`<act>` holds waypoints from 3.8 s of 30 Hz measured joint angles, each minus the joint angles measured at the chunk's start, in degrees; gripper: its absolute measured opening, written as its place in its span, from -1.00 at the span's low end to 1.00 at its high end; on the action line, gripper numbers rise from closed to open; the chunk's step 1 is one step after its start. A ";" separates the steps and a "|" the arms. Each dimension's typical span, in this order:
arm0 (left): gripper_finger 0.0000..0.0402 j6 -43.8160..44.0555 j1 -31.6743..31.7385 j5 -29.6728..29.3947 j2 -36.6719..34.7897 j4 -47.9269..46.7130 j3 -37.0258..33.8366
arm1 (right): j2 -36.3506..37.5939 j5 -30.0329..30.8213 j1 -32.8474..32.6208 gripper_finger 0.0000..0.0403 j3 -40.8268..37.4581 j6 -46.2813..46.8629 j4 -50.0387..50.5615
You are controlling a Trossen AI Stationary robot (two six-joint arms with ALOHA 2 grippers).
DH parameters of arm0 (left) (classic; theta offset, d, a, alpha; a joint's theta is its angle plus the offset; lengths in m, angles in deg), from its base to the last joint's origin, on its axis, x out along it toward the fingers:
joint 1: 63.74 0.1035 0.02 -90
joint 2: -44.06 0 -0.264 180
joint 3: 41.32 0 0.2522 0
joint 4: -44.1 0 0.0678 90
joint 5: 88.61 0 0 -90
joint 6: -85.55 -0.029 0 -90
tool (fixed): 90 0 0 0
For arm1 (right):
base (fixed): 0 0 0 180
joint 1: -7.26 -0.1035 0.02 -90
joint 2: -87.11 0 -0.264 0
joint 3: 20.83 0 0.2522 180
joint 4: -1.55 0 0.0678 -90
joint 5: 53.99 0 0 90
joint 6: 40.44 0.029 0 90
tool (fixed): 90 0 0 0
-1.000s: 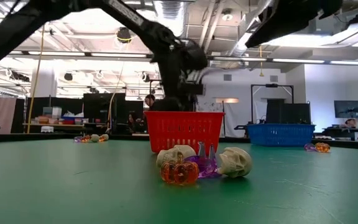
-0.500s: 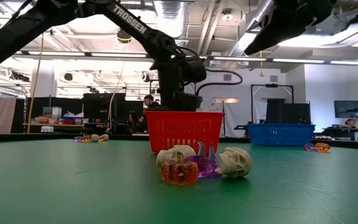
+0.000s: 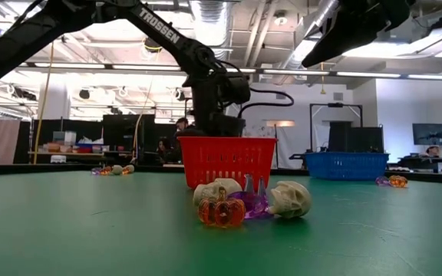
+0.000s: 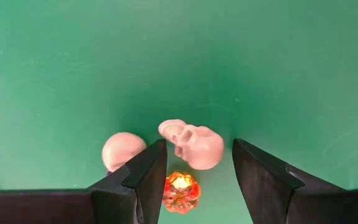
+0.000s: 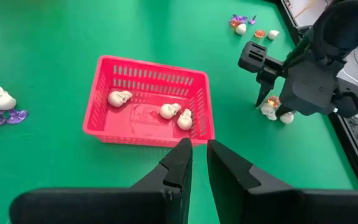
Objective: Sort Halloween decoration
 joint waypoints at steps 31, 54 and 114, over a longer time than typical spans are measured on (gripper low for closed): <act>-0.21 13.27 -0.09 3.08 0.00 -0.02 -0.02 | 0.00 -0.17 2.19 -0.60 0.00 0.63 0.04; -0.74 19.73 -1.48 14.03 -9.68 -5.47 -0.18 | 0.00 -0.18 2.19 -0.60 0.00 0.90 0.08; -0.22 50.24 5.63 -15.42 -52.33 3.59 -53.87 | -6.56 -3.52 8.15 -0.60 0.02 -3.03 -11.17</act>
